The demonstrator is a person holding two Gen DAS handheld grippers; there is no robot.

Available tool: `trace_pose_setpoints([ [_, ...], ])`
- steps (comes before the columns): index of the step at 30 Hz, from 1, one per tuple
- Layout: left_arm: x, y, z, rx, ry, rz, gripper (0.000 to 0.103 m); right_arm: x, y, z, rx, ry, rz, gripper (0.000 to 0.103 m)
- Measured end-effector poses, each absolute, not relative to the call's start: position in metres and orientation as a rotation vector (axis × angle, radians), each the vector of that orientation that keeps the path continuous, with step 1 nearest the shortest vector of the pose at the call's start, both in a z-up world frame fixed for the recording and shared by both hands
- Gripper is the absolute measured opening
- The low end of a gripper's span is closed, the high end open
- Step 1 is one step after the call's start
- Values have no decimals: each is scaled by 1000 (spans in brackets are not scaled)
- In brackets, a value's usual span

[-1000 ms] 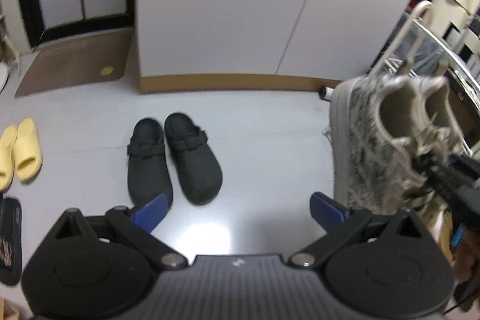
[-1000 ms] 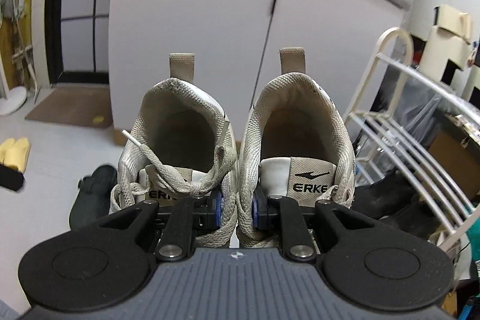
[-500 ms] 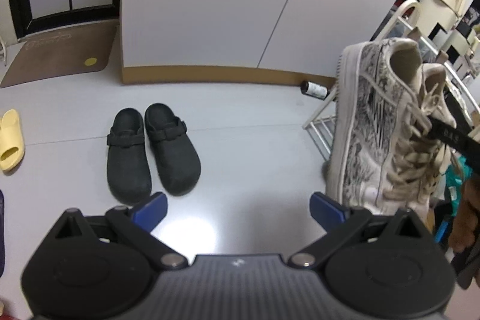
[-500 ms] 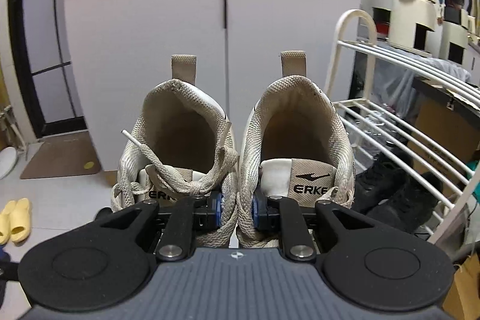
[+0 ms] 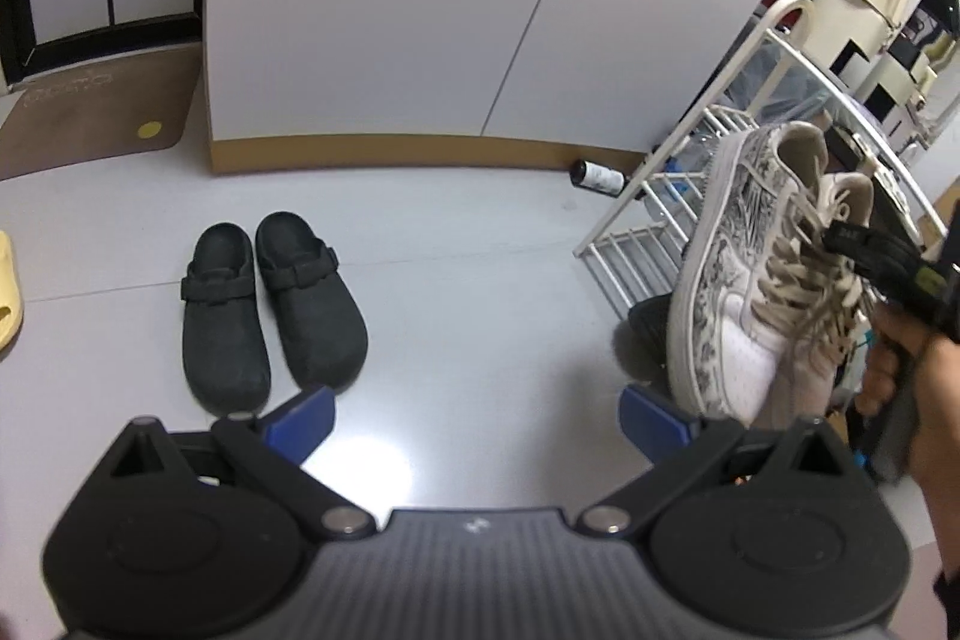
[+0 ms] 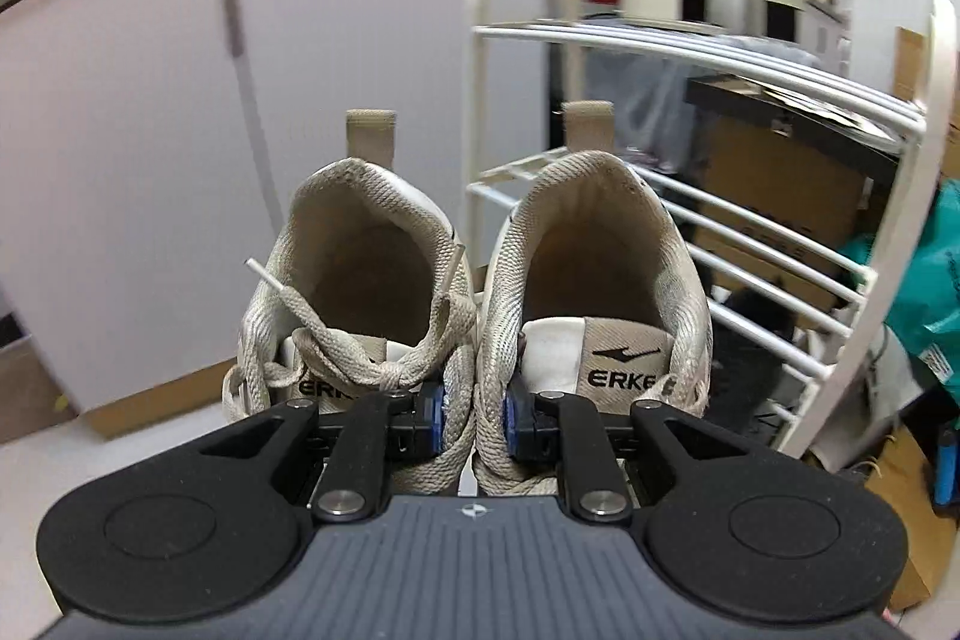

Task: Organize scattered shoes
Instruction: 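Lower the white sneakers onto the rack shelf and open the right tool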

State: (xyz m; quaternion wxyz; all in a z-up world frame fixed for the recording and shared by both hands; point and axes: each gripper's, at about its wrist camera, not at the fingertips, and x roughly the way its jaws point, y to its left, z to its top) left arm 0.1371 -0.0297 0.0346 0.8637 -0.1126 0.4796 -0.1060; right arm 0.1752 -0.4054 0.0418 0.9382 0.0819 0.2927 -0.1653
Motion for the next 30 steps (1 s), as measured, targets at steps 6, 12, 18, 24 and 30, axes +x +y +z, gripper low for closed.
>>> trace_pose_setpoints([
  [6, 142, -19, 34, -262, 1004, -205, 102, 202, -445, 40, 148, 600, -417, 20],
  [12, 148, -12, 35, -298, 1003, -203, 102, 234, -484, 49, 180, 612, -507, 20],
  [18, 150, 0, 26, -441, 1038, -244, 102, 265, -517, 50, 249, 601, -626, 20],
  [24, 150, 7, 26, -447, 1025, -229, 102, 283, -542, 62, 300, 553, -734, 20],
  [30, 148, 11, 35, -435, 984, -228, 102, 302, -560, 56, 337, 508, -863, 20],
])
